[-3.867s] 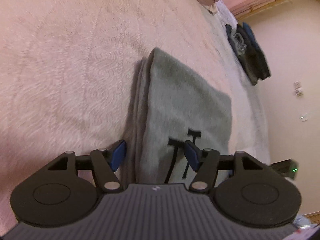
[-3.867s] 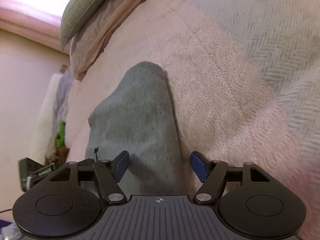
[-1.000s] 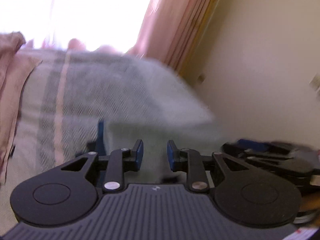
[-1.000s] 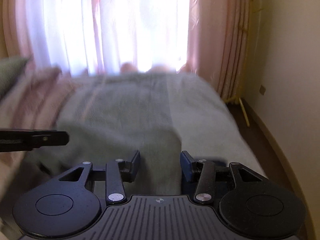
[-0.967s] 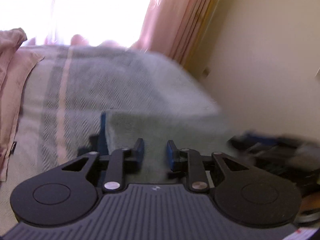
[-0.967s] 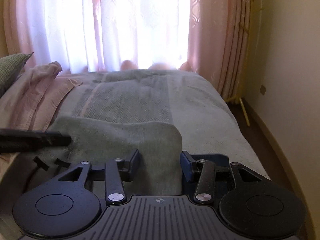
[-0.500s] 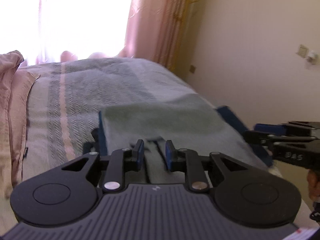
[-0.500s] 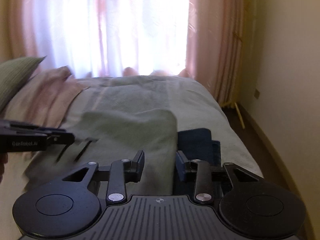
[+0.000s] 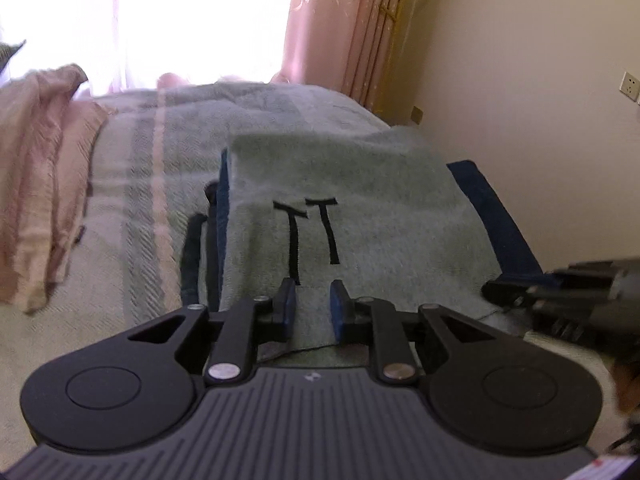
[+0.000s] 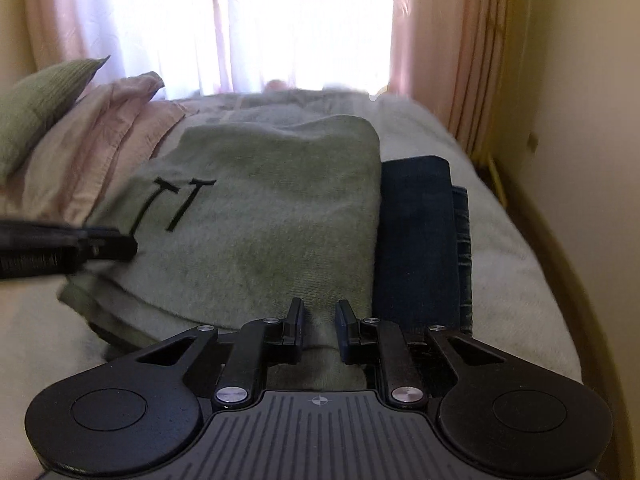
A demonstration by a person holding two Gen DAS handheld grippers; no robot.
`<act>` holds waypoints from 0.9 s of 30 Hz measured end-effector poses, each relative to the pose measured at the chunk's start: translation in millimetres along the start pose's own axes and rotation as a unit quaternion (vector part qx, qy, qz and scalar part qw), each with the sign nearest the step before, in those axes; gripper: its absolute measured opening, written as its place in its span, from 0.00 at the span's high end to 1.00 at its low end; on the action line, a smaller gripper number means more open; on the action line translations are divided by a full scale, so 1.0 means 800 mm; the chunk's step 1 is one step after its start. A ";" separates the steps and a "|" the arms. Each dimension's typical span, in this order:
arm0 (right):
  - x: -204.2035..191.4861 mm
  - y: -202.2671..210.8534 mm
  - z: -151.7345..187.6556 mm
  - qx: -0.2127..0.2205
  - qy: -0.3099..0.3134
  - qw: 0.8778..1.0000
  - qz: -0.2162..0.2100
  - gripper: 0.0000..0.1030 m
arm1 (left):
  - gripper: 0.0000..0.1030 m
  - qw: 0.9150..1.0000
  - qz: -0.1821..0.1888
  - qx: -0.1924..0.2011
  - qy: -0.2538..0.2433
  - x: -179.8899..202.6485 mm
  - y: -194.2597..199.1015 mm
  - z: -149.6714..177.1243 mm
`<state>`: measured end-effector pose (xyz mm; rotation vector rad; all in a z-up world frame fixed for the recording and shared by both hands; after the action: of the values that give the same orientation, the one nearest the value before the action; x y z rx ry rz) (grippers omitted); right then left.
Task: Organize objects
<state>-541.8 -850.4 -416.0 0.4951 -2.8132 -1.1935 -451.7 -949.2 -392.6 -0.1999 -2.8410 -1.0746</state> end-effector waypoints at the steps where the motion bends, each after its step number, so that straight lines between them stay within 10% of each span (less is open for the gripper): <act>1: 0.002 0.010 -0.015 0.025 -0.011 1.000 -0.001 0.87 | 0.84 1.000 -0.005 0.010 -0.003 -0.002 0.004 -0.005; 4: 0.004 0.013 -0.048 0.076 -0.006 0.997 0.014 0.87 | 0.84 1.000 -0.013 0.022 0.011 -0.010 0.006 -0.018; 10: 0.002 -0.041 -0.007 0.021 0.051 0.997 0.050 0.87 | 0.84 0.999 -0.031 -0.014 0.040 -0.032 -0.025 -0.027; 16: 0.015 0.000 -0.017 0.021 -0.029 0.999 0.035 0.85 | 0.84 0.999 -0.033 -0.029 0.027 -0.024 -0.006 -0.018; 21: 0.014 0.074 0.016 0.011 -0.090 0.996 0.020 0.50 | 0.77 0.998 -0.037 -0.047 0.020 -0.005 0.047 -0.003; 27: -0.009 0.155 0.053 -0.024 -0.140 0.990 0.000 0.43 | 0.58 0.995 -0.048 -0.083 0.022 0.018 0.133 0.016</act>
<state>-575.8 -737.7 -357.3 0.3474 -3.0020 -1.4289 -449.5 -860.5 -330.6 -0.0510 -2.7470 -1.3184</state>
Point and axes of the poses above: each gripper's, at about its wrist camera, not at the fingertips, and y roughly against the way its jaws point, x to its right, z to its underside, the point moved 10 cm from there along -y, roughly the way its jaws point
